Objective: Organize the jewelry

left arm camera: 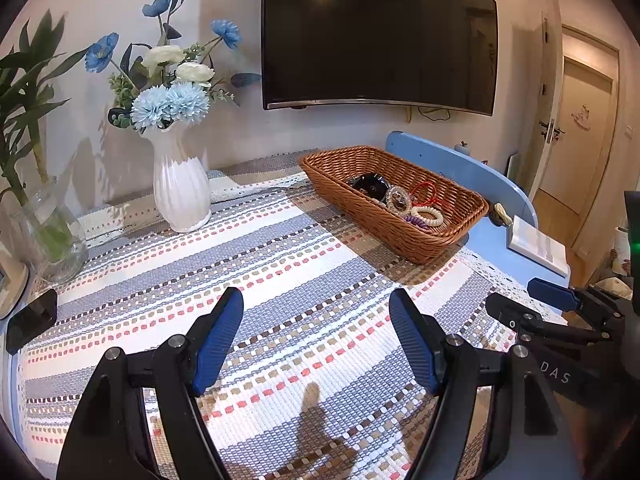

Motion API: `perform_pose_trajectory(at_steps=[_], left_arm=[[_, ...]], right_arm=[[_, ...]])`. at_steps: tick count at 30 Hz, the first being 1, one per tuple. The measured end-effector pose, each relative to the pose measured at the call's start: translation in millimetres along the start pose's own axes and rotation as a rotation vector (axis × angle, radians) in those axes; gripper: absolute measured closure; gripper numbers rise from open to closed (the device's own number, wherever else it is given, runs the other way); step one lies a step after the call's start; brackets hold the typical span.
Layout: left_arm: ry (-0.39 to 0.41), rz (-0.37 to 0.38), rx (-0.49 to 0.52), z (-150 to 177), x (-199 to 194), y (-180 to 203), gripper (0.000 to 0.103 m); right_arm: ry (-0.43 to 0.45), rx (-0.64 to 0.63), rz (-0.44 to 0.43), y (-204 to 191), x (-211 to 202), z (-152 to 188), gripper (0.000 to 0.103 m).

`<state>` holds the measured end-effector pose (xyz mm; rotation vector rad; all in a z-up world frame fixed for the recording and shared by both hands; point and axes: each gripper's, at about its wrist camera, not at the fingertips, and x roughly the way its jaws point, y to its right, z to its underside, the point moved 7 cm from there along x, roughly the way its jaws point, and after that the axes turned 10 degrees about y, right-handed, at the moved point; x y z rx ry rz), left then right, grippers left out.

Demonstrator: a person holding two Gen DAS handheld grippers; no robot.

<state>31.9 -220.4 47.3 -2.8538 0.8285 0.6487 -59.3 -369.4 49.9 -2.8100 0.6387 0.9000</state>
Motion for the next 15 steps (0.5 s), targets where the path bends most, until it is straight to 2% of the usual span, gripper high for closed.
perform_pose_trajectory(at_steps=[15], left_arm=[[-0.018,0.007,0.001,5.9,4.0,0.6,0.027]], right_arm=[[-0.023,0.015,-0.009,-0.6,4.5,4.6,0.042]])
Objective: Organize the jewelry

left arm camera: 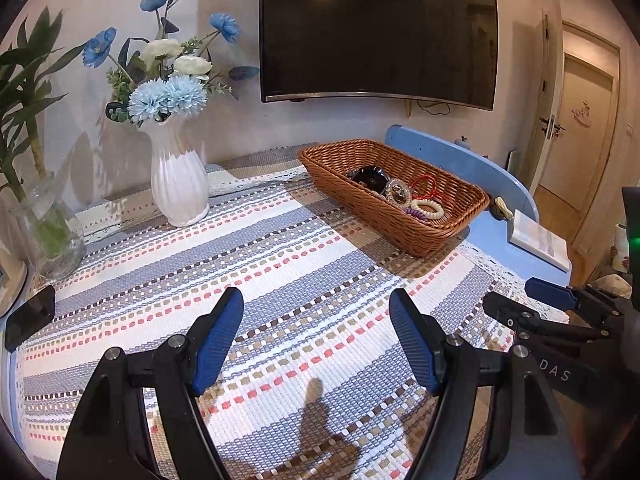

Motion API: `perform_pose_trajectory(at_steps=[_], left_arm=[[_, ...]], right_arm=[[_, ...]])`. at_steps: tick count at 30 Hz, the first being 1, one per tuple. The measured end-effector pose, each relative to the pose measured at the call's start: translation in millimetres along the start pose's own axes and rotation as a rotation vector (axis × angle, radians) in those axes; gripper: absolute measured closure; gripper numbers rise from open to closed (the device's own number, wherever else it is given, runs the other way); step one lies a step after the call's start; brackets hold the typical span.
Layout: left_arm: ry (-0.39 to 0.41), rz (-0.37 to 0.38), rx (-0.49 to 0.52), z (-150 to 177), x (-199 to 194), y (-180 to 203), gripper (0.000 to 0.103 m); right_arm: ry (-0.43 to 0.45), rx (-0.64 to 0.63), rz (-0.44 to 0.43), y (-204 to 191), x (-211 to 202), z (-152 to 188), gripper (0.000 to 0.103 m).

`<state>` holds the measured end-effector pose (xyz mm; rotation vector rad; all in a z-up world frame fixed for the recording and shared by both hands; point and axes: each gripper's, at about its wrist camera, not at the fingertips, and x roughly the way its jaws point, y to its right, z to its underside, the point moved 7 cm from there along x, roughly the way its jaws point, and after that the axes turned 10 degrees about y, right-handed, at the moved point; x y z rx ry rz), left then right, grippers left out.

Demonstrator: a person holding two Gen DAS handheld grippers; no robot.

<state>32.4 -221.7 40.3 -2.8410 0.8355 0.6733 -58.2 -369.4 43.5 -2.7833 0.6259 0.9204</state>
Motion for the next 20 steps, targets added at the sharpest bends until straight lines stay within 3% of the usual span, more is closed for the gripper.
perform_pose_trajectory(at_steps=[20], left_arm=[[0.010,-0.018,0.000,1.2,3.1,-4.7,0.027]], right_arm=[[-0.025,0.004,-0.009,0.3,6.4,5.6,0.042]])
